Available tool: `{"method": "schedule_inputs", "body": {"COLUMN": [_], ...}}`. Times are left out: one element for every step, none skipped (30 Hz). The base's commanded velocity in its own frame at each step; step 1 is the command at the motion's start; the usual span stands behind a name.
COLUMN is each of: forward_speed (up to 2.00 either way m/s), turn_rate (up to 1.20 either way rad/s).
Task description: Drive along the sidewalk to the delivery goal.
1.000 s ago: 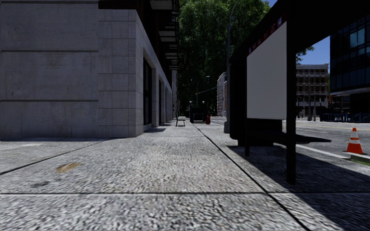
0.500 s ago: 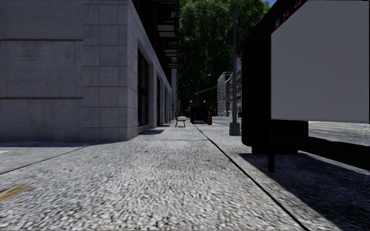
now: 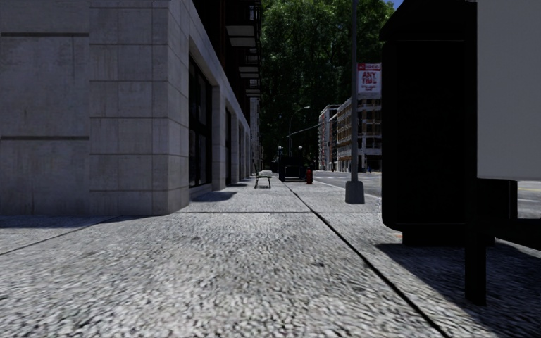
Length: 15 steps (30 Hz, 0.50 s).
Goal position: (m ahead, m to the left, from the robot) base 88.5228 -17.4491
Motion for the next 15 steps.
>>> {"method": "schedule_inputs", "body": {"forward_speed": [2.0,2.0,2.0,2.0,2.0,2.0,2.0,2.0,2.0,2.0,2.0,2.0,2.0,2.0,2.0], "turn_rate": [0.0,0.0,0.0,0.0,0.0,0.0,0.0,0.0,0.0,0.0,0.0,0.0,0.0,0.0,0.0]}}
